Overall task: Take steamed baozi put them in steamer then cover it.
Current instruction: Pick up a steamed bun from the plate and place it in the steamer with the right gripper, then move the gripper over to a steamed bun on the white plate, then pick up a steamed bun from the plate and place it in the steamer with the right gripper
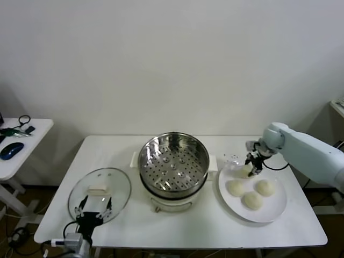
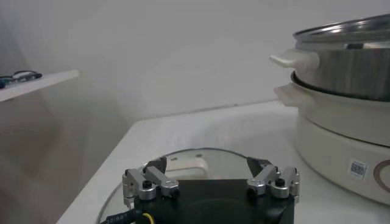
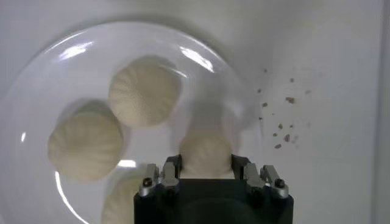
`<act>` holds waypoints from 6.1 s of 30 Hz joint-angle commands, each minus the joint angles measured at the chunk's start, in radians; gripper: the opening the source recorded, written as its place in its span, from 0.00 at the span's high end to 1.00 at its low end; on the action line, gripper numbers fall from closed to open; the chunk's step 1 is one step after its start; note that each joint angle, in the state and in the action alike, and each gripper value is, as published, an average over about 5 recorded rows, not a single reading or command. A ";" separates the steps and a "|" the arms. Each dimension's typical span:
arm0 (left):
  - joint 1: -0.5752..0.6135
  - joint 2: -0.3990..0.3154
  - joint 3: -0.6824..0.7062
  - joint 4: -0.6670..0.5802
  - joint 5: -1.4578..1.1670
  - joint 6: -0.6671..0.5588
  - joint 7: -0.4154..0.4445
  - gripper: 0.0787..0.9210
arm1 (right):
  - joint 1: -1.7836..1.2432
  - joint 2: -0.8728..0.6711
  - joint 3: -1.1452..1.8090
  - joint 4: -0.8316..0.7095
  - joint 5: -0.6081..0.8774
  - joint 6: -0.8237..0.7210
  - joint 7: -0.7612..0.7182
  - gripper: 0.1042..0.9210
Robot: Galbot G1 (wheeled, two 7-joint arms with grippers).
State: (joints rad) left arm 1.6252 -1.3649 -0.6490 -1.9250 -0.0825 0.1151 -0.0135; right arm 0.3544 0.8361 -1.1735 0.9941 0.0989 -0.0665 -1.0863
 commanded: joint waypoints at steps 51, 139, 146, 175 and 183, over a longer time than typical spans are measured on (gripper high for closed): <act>0.002 0.003 0.008 -0.009 0.022 -0.010 -0.008 0.12 | 0.091 0.521 -0.145 -0.037 -0.453 0.727 0.208 0.40; -0.007 -0.020 0.035 0.036 0.067 -0.007 -0.011 0.12 | -0.046 -0.109 -0.250 0.307 0.320 -0.317 0.303 0.37; -0.004 -0.019 0.032 0.032 0.068 -0.006 -0.011 0.12 | 0.115 -0.135 -0.316 0.315 0.376 -0.264 0.241 0.41; -0.014 -0.009 0.050 -0.006 0.069 0.009 -0.007 0.12 | 0.502 0.413 -0.351 0.542 0.874 -0.470 0.435 0.40; -0.011 -0.011 0.048 -0.008 0.070 0.008 -0.007 0.12 | 0.327 0.546 -0.347 0.347 0.785 -0.481 0.459 0.40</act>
State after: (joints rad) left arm 1.6142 -1.3752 -0.6011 -1.9331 -0.0129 0.1238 -0.0204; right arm 0.8207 1.1800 -1.5424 1.4612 0.8959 -0.5022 -0.6893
